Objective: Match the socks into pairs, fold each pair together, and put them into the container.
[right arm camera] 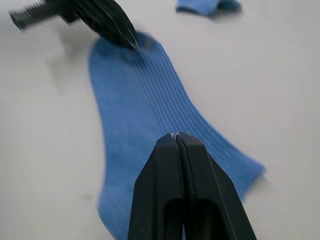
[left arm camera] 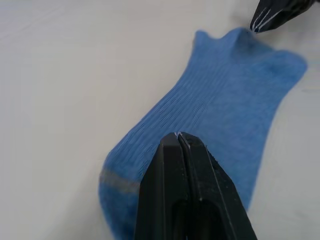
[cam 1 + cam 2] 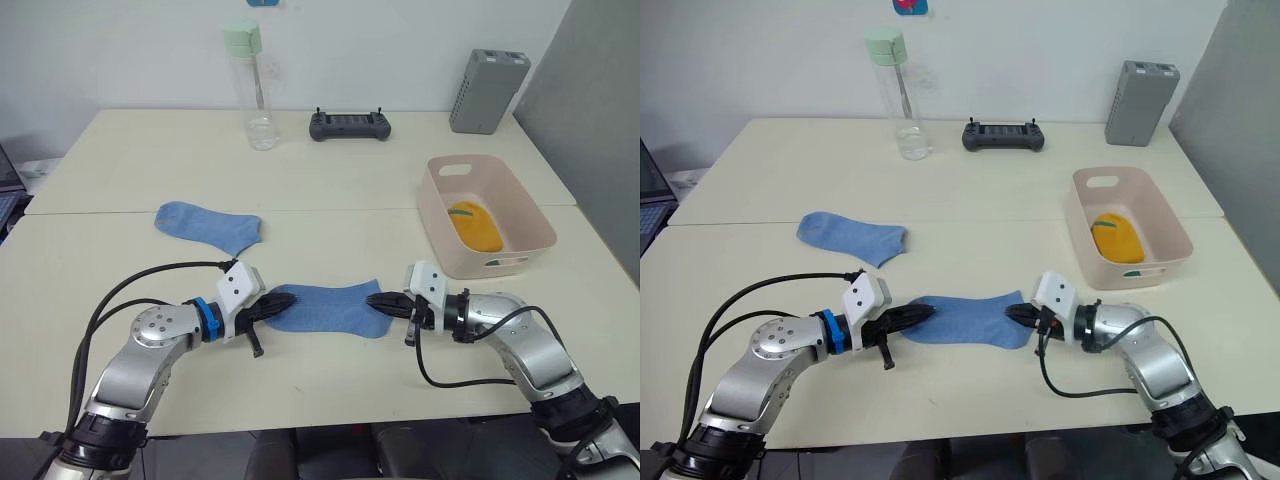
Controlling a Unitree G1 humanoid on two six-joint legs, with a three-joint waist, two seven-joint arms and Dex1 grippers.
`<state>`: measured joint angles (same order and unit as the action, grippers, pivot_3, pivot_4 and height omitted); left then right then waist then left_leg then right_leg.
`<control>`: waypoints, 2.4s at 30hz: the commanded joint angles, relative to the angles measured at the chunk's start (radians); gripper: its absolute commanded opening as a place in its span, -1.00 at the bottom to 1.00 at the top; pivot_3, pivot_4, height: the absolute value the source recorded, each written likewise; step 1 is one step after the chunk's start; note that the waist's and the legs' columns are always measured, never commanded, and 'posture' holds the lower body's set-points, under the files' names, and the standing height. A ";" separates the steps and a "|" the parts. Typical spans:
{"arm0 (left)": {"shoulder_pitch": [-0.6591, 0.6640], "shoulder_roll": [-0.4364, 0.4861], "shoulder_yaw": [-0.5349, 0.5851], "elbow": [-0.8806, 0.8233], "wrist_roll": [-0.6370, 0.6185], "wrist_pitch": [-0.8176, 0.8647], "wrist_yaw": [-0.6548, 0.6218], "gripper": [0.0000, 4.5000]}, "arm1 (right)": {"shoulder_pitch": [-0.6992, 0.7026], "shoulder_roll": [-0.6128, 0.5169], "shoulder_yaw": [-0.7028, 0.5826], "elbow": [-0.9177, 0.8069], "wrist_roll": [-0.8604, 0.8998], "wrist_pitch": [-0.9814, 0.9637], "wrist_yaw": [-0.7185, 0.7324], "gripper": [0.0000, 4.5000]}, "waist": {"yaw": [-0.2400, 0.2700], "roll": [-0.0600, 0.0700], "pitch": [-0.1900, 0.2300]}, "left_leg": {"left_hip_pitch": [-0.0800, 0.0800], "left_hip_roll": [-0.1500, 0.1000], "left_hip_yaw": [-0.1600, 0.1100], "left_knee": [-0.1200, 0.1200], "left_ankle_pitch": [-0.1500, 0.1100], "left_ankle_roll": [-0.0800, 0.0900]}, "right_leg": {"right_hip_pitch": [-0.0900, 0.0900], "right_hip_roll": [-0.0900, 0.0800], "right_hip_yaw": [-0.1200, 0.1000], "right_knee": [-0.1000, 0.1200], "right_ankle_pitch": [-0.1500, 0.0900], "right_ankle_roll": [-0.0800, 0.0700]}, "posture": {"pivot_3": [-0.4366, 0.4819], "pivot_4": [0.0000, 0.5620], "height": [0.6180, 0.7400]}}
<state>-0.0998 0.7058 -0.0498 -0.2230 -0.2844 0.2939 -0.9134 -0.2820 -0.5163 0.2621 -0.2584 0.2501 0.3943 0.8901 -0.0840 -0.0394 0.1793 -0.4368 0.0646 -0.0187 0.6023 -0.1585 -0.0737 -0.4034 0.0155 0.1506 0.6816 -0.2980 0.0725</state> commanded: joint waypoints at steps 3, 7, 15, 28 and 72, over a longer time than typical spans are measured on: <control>0.037 0.030 -0.009 0.023 0.074 -0.050 0.007 -1.00 | 0.038 -0.042 0.052 0.016 -0.073 -0.026 0.009 -0.96 | 0.004 0.000 0.000 | 0.000 0.000 0.001 0.000 0.000 0.000 | 0.000 0.000 0.000 0.000 -0.001 -0.002 | -0.05 -0.47 1.00; 0.056 0.045 0.006 0.054 0.082 -0.064 0.001 -1.00 | 0.054 -0.108 0.045 0.060 -0.117 -0.075 0.027 -0.96 | 0.007 0.000 0.000 | 0.001 0.000 0.003 0.002 0.000 0.000 | 0.001 -0.001 0.001 -0.001 -0.002 -0.004 | -0.05 -0.47 1.00; 0.072 -0.016 0.194 0.029 -0.089 0.003 0.079 -1.00 | 0.130 -0.076 -0.198 -0.037 0.074 0.021 -0.051 -0.96 | 0.003 0.000 0.000 | 0.003 0.000 0.002 0.004 0.000 0.000 | 0.004 -0.002 0.001 -0.001 -0.002 -0.004 | -0.05 -0.47 1.00; 0.035 -0.149 0.391 0.150 -0.077 -0.012 0.353 0.48 | 0.109 0.074 -0.261 -0.018 0.055 0.057 -0.263 0.49 | 0.001 0.000 -0.001 | 0.003 0.000 0.001 0.005 0.000 0.000 | 0.005 -0.001 0.001 -0.001 -0.001 -0.002 | -0.05 -0.47 1.00; -0.330 -0.141 0.196 0.596 0.129 -0.115 0.360 -0.77 | -0.151 0.104 -0.153 -0.179 0.154 0.285 -0.269 1.00 | 0.000 -0.001 -0.001 | 0.002 0.000 0.000 0.001 0.000 0.000 | 0.004 0.000 -0.001 -0.001 0.002 0.001 | -0.05 -0.47 1.00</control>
<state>-0.4127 0.5603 0.1102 0.3732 -0.1376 0.2023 -0.5581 -0.4212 -0.4176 0.1361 -0.3902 0.3783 0.6801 0.6291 -0.0843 -0.0404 0.1784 -0.4350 0.0648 -0.0185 0.6028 -0.1584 -0.0737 -0.3996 0.0154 0.1493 0.6811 -0.2963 0.0735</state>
